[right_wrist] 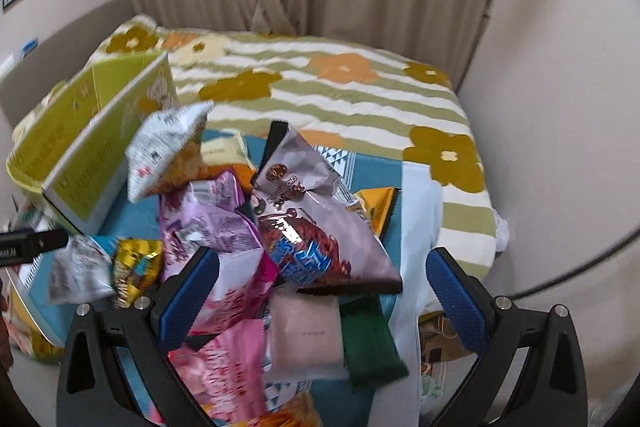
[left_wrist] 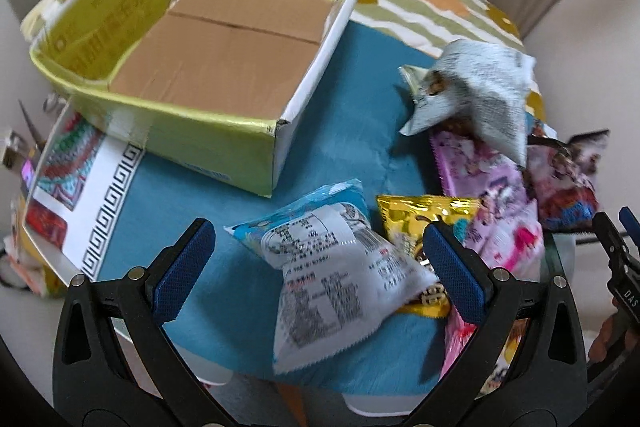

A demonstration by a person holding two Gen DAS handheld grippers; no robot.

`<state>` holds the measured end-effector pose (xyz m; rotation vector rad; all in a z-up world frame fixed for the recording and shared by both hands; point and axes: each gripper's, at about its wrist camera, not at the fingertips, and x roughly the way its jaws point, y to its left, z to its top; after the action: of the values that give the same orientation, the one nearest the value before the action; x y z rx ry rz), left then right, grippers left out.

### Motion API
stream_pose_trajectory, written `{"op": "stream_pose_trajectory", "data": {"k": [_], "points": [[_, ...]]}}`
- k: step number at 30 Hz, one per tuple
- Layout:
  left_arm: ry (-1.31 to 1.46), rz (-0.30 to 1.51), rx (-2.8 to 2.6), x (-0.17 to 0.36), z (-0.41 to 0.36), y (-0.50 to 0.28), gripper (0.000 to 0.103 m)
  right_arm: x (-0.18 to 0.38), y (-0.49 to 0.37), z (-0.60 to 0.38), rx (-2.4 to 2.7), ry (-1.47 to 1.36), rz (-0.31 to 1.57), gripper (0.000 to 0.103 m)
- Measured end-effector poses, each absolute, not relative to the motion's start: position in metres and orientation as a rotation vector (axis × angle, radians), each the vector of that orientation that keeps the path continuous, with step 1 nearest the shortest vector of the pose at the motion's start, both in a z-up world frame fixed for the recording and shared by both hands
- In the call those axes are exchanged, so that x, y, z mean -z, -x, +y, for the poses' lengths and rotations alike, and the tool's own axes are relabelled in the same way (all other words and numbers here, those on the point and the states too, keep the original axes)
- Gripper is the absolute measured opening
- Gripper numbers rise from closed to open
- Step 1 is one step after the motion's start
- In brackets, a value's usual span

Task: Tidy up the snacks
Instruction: 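Grasp the blue-white snack bag with left tool while right tool grasps purple chocolate bag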

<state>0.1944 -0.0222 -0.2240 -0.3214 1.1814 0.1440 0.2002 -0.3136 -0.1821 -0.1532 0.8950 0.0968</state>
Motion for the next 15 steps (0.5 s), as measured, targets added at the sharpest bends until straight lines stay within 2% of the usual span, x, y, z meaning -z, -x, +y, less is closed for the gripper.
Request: {"op": "stream_pose_trajectory", "data": {"k": [11, 12, 15], "points": [[0.385, 1.285, -0.220, 0.264, -0.018, -0.204, 0.102, 0.213, -0.243, -0.312, -0.288, 0.286, 0.926, 0.103], [0.397, 1.294, -0.221, 0.268, -0.017, -0.204, 0.101, 0.217, -0.245, -0.311, -0.299, 0.294, 0.932, 0.103], [0.430, 1.313, -0.207, 0.278, -0.015, -0.205, 0.089, 0.226, -0.251, -0.313, -0.318, 0.302, 0.946, 0.103]]}}
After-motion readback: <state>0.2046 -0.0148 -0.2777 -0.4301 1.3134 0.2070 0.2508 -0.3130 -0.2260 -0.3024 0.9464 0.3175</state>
